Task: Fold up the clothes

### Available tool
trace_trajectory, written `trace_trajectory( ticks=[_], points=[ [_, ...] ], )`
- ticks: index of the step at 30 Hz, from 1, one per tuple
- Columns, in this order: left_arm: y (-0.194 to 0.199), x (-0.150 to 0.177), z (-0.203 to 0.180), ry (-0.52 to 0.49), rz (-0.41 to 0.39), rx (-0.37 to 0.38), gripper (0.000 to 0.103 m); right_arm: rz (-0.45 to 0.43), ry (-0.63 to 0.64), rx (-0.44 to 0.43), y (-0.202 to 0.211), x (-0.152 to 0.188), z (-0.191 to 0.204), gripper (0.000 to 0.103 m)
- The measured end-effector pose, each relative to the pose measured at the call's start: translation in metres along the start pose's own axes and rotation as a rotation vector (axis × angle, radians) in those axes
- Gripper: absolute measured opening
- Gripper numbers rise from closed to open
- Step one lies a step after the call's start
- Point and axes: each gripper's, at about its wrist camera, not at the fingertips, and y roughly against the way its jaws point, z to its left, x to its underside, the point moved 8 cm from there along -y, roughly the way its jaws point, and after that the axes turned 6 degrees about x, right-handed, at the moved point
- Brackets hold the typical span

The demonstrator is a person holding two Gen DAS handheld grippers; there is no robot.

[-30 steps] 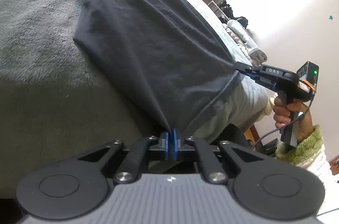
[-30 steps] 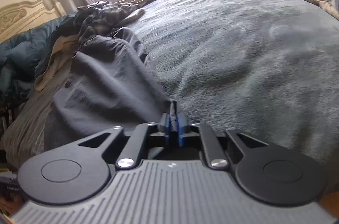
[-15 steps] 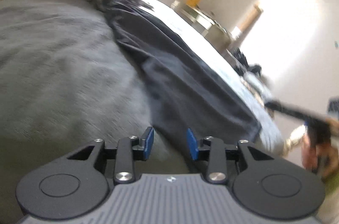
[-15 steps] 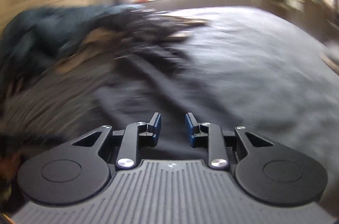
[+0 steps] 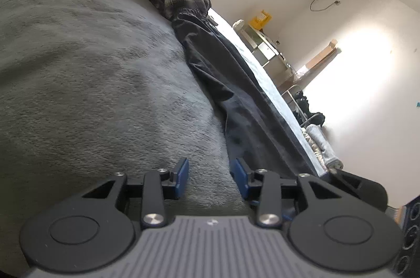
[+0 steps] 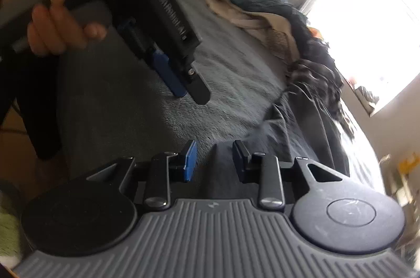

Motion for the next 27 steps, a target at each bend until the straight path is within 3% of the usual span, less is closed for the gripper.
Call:
trace_trajectory(
  ticks=[6, 8, 10, 16, 18, 22, 27],
  points=[
    [0.003, 0.0, 0.005, 0.018, 0.0, 0.037, 0.04, 0.114, 0.006, 0.01, -0.025, 0.007, -0.002, 0.024],
    [0.002, 0.0, 0.006, 0.021, -0.001, 0.049, 0.04, 0.132, -0.099, 0.006, -0.029, 0.013, -0.014, 0.004],
    [0.001, 0.0, 0.006, 0.026, -0.001, 0.059, 0.041, 0.148, -0.211, 0.0, -0.033, 0.019, -0.025, 0.002],
    [-0.011, 0.002, 0.005, 0.075, -0.007, 0.112, 0.043, 0.07, -0.862, -0.172, -0.014, 0.048, -0.087, 0.002],
    [-0.018, 0.003, 0.001, 0.088, -0.004, 0.135, 0.043, 0.032, -1.0, -0.206, -0.008, 0.059, -0.1, 0.002],
    [-0.039, 0.001, -0.008, 0.133, -0.001, 0.182, 0.046, -0.011, -1.14, -0.25, -0.002, 0.076, -0.11, 0.002],
    [-0.07, -0.013, -0.013, 0.283, -0.002, 0.292, 0.051, -0.055, -1.223, -0.281, -0.003, 0.087, -0.117, 0.002]
  ],
)
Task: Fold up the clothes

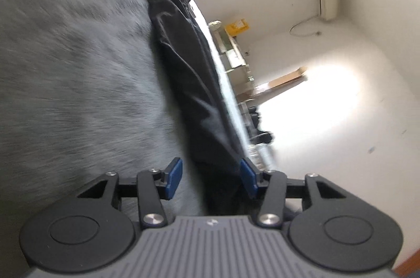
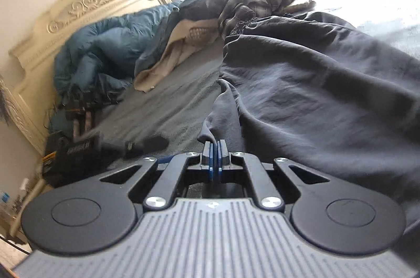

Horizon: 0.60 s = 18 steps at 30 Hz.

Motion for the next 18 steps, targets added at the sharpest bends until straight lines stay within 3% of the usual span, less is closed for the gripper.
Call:
trace_trajectory(
  ticks=[7, 9, 11, 14, 18],
  points=[
    [-0.049, -0.002, -0.003, 0.039, 0.071, -0.002, 0.049, -0.035, -0.025, -0.045, 0.004, -0.009, -0.013, 0.002],
    [-0.059, 0.001, -0.005, 0.047, 0.092, 0.004, 0.041, -0.042, -0.021, -0.056, 0.006, -0.011, -0.013, 0.002],
    [-0.067, 0.004, -0.008, 0.061, 0.112, 0.017, 0.011, -0.04, 0.0, -0.064, 0.007, -0.011, -0.01, 0.002],
    [-0.063, 0.005, -0.015, 0.045, 0.111, 0.008, 0.005, -0.024, 0.031, -0.076, 0.006, -0.011, -0.004, 0.002],
    [-0.036, 0.003, -0.02, 0.027, 0.063, -0.033, 0.004, 0.013, 0.083, -0.13, 0.003, -0.009, 0.013, 0.002]
  ],
)
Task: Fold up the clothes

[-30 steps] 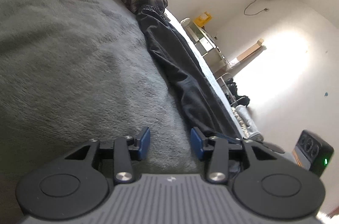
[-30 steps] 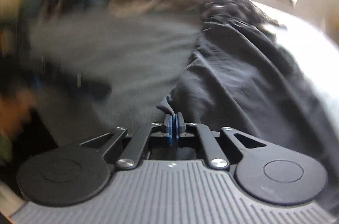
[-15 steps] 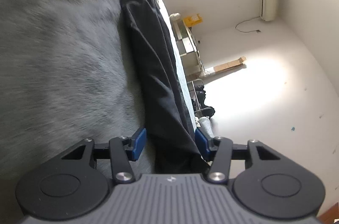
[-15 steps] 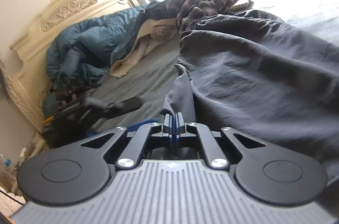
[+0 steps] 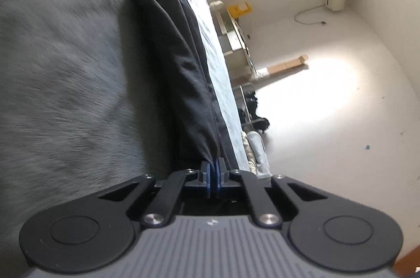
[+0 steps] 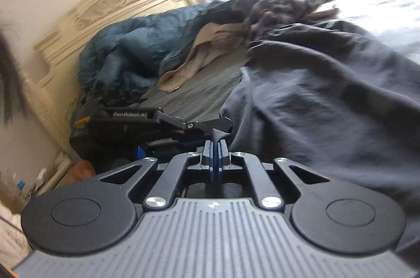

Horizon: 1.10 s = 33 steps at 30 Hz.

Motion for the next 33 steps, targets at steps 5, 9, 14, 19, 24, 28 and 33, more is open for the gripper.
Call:
trace_trajectory(
  ticks=[5, 9, 14, 19, 24, 28, 33],
  points=[
    [0.019, 0.0, 0.03, -0.001, -0.031, -0.109, 0.005, 0.097, 0.139, 0.025, -0.027, 0.015, 0.023, 0.007],
    [0.027, 0.003, 0.041, 0.013, -0.026, -0.094, 0.013, 0.096, 0.199, 0.086, -0.021, 0.015, 0.027, 0.014],
    [0.039, -0.002, 0.044, 0.013, -0.028, -0.068, 0.02, 0.048, 0.265, 0.156, 0.015, 0.012, 0.034, 0.029],
    [0.03, -0.005, 0.048, 0.009, -0.012, -0.092, 0.02, 0.119, 0.432, 0.207, 0.028, 0.052, 0.056, 0.034],
    [0.028, -0.002, 0.046, -0.02, -0.006, -0.135, 0.017, 0.219, 0.609, 0.347, 0.01, 0.093, 0.057, 0.041],
    [0.025, 0.004, 0.046, -0.019, -0.004, -0.179, 0.003, 0.233, 0.725, 0.472, 0.006, 0.107, 0.045, 0.023],
    [0.036, 0.008, 0.032, 0.021, -0.04, -0.173, 0.002, 0.189, 0.7, 0.51, 0.024, 0.091, 0.041, 0.004]
  ],
)
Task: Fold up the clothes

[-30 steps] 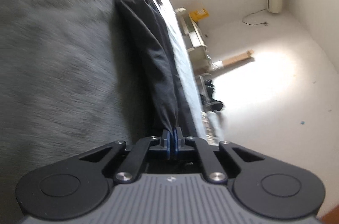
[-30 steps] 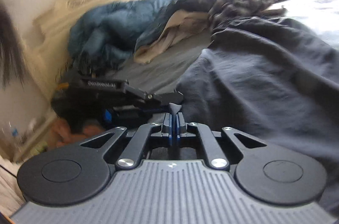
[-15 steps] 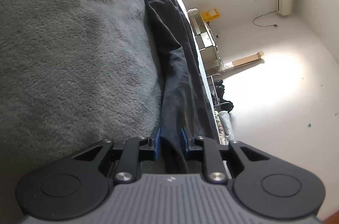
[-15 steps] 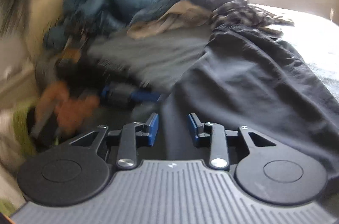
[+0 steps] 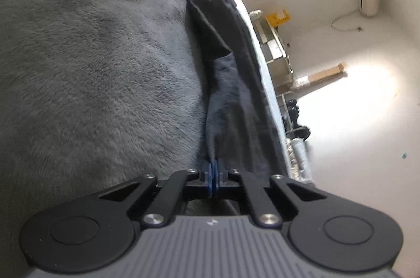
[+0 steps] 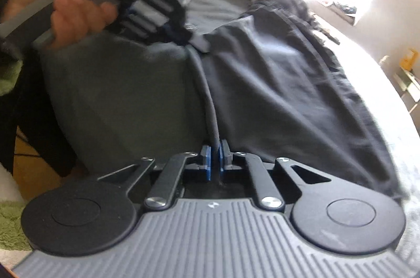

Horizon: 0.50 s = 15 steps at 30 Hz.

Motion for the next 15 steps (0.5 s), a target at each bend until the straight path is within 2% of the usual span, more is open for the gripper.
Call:
trace_trajectory(
  ticks=[3, 5, 8, 12, 15],
  points=[
    [0.007, 0.008, -0.005, -0.003, -0.016, -0.006, 0.002, 0.001, 0.007, -0.016, 0.013, 0.001, -0.006, 0.003],
    [0.005, 0.013, 0.0, -0.019, -0.012, -0.046, 0.002, 0.005, 0.017, -0.027, 0.015, 0.002, -0.006, 0.003],
    [0.007, 0.016, 0.004, -0.008, -0.02, -0.059, 0.002, 0.008, 0.036, -0.044, 0.016, 0.004, -0.003, 0.003],
    [0.004, 0.018, 0.004, -0.063, -0.019, -0.097, 0.002, 0.027, 0.034, -0.07, 0.009, 0.011, 0.002, 0.003],
    [-0.002, 0.018, 0.005, -0.088, -0.012, -0.112, 0.002, 0.054, 0.01, -0.086, 0.007, 0.017, 0.005, 0.009]
  ],
)
